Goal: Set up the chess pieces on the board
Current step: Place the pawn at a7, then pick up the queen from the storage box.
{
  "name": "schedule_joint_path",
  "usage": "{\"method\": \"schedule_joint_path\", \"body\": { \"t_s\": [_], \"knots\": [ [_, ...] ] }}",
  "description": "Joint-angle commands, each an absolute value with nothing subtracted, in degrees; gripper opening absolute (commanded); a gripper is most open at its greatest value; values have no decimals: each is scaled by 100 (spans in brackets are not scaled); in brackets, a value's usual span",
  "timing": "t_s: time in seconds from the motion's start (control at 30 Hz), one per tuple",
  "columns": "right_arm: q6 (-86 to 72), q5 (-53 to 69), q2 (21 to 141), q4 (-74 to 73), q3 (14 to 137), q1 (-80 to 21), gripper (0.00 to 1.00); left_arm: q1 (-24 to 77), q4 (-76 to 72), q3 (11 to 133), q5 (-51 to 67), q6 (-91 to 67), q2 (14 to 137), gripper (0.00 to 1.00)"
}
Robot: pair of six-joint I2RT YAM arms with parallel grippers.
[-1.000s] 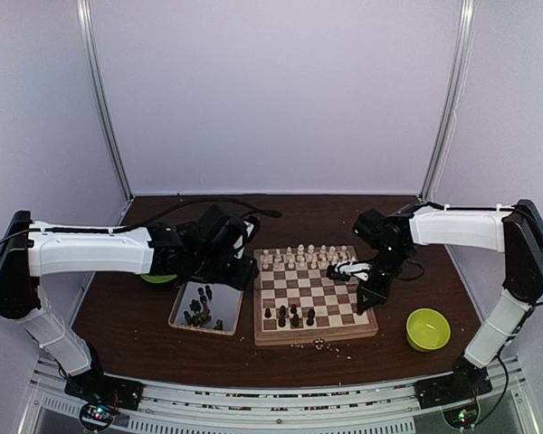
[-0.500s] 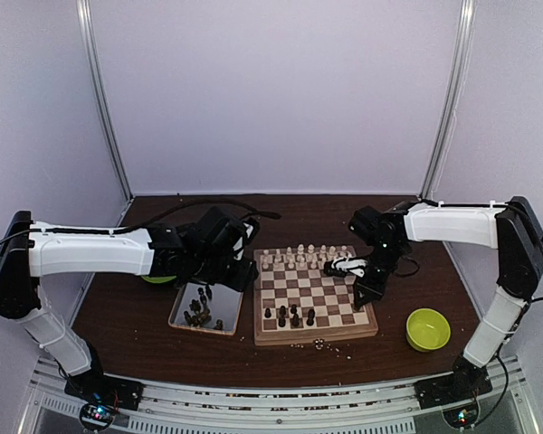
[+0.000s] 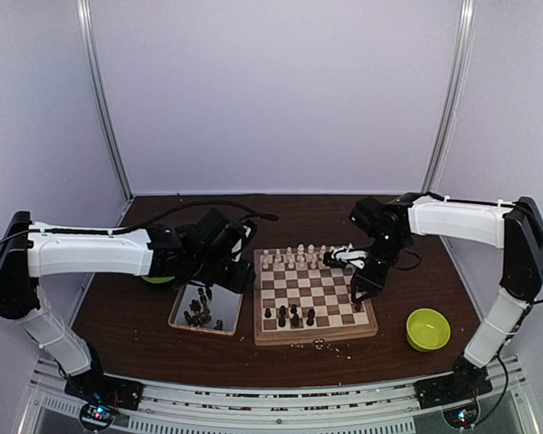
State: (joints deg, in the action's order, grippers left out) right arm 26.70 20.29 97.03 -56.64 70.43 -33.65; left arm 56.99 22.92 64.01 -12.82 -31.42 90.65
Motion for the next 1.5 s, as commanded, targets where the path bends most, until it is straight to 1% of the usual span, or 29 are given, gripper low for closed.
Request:
{"method": "schedule_joint_path", "body": {
  "t_s": [0.0, 0.13, 0.3, 0.37, 0.43, 0.5, 0.63, 0.87, 1.03, 1.17, 1.33, 1.4, 1.47],
  "knots": [
    [2445, 2446, 8991, -5782, 7324, -3291, 41, 5689, 2959, 6369, -1844, -3552, 8708, 41],
    [2461, 2624, 8232, -5226, 6576, -3225, 41, 5650, 3979, 6337, -2335, -4093, 8600, 41],
    [2511, 2852, 7460, -4199, 5462, -3015, 41, 5334, 4650, 5866, -2347, -4170, 8230, 37],
    [2567, 2778, 7342, -4223, 5465, -2943, 41, 5022, 4631, 5632, -2103, -4015, 8035, 36],
    [2580, 2830, 7287, -4154, 5444, -2874, 41, 4664, 4392, 5391, -1596, -3749, 7894, 36],
    [2647, 2862, 7341, -4166, 5432, -2865, 41, 4413, 4033, 5246, -1076, -3454, 7807, 39],
    [2777, 2865, 7490, -4275, 5441, -2865, 41, 4315, 3613, 5359, -543, -2919, 7914, 42],
    [2856, 2791, 7441, -4307, 5447, -2865, 41, 4114, 3844, 6012, -558, -2727, 8846, 41],
    [2856, 2772, 7368, -4294, 5409, -2856, 42, 4076, 4071, 6245, -1168, -2692, 9143, 40],
    [2891, 2740, 7418, -4306, 5427, -2856, 42, 4043, 3935, 6325, -958, -2568, 9380, 39],
    [2891, 2707, 7451, -4311, 5427, -2856, 42, 4022, 3835, 6386, -896, -2536, 9690, 34],
    [2892, 2697, 7445, -4308, 5427, -2856, 42, 3993, 3801, 6381, -839, -2523, 9771, 27],
    [2899, 2676, 7444, -4307, 5423, -2856, 42, 3974, 3796, 6382, -804, -2523, 9830, 23]
  ]
}}
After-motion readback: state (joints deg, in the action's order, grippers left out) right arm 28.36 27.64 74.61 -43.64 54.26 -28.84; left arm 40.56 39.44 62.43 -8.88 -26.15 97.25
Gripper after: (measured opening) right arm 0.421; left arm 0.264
